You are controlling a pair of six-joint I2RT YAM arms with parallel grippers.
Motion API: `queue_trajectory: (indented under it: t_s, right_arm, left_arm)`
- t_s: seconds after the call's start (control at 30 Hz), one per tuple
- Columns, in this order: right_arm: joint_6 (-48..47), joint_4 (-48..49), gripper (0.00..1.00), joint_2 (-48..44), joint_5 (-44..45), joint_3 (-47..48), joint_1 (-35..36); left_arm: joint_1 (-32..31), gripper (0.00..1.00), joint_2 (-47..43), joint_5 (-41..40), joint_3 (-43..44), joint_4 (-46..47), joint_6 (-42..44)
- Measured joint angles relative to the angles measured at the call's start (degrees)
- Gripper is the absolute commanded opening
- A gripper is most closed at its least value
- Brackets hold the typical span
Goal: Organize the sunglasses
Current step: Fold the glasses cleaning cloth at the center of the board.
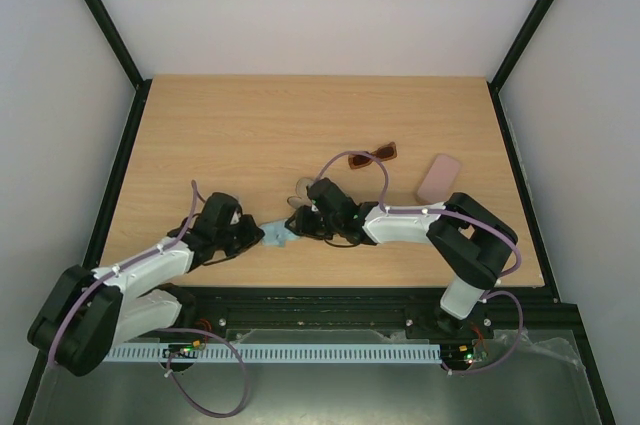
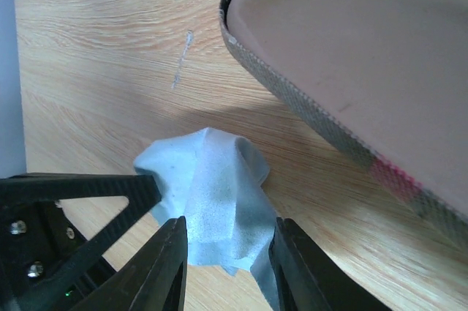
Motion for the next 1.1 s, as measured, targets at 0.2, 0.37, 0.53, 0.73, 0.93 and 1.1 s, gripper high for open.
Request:
queue_trajectory:
  t_s: [0.2, 0.37, 0.53, 0.73, 0.93, 1.1]
  right_arm:
    - [-1.86, -3.89, 0.40, -0.02, 3.26, 0.79, 0.00]
    - [-4.22, -8.94, 0.43, -0.66, 8.68, 1.27, 0.00]
    - [-5.38, -11.30, 0.43, -0.76, 10.75, 1.70, 0.00]
    - [-4.20, -8.48, 0.42, -1.33, 4.20, 0.87, -0.87]
    - [3.04, 1.46, 0.38, -4.52, -9.44, -3.13, -1.64]
    - [10.43, 10.03, 0.37, -4.63, -17.55, -4.70, -1.68]
  left_arm:
    - [0.28, 0.02, -0.85, -1.79, 3.50, -4.07, 1.51]
    - [1.99, 0.02, -5.62, -5.05, 8.02, -11.50, 3.19]
    - [3.50, 0.02, -7.87, -6.01, 10.29, -15.61, 4.55]
    - [4.00, 0.02, -7.63, -4.90, 11.06, -18.69, 5.73]
    - [4.00, 0.02, -7.08, -3.72, 12.98, -20.13, 7.15]
    - [4.00, 0.02, -7.02, -2.89, 13.60, -21.24, 7.67]
